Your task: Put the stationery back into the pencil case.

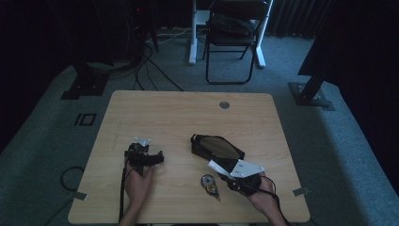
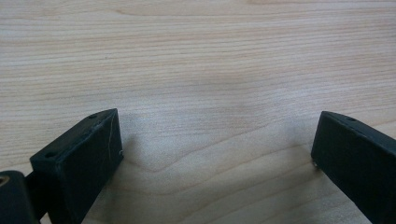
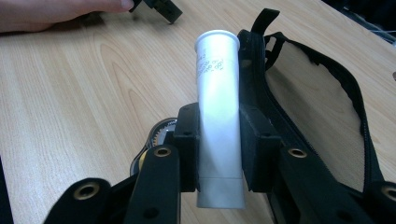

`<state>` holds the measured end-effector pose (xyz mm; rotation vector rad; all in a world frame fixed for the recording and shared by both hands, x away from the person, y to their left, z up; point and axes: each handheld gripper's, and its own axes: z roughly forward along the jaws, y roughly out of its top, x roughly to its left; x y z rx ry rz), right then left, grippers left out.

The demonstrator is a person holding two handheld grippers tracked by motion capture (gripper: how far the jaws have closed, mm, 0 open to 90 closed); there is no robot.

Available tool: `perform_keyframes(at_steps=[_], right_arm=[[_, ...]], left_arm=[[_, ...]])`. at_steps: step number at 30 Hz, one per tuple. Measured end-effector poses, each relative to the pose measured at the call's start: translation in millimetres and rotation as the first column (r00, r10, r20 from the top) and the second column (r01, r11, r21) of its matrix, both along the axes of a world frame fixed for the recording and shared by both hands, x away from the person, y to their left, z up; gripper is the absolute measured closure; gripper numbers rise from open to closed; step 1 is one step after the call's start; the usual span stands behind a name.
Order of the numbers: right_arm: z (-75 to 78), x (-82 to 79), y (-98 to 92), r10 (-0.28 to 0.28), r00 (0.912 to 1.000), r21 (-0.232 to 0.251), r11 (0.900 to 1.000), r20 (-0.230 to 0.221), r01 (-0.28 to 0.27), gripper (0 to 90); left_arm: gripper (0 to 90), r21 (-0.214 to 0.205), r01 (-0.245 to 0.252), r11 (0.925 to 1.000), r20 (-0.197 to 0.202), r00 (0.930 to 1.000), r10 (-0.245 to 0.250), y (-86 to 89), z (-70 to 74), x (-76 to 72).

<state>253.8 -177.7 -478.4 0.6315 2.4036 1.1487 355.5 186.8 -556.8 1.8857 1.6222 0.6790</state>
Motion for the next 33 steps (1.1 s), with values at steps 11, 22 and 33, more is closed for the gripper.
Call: perform_keyframes(at_steps=[11, 22, 33], right_arm=[[4.3, -0.9, -3.9, -0.008, 0.9999, 0.001, 1.0000, 0.009, 0.008, 70.8], [11.4, -1.0, -6.1, -0.012, 0.9996, 0.005, 0.9999, 0.025, 0.012, 70.9], [18.4, -0.4, -5.9, -0.012, 0.9991, 0.014, 0.9998, 0.040, 0.012, 70.9]], left_arm=[[2.2, 0.001, 0.000, 1.0000, 0.000, 1.0000, 0.000, 0.0, 0.0, 0.0], [2.2, 0.001, 0.001, 1.0000, -0.001, 1.0000, -0.001, 0.0, 0.0, 0.0], [2.2, 0.001, 0.001, 1.0000, -0.001, 1.0000, -0.001, 0.1, 0.0, 0.0]])
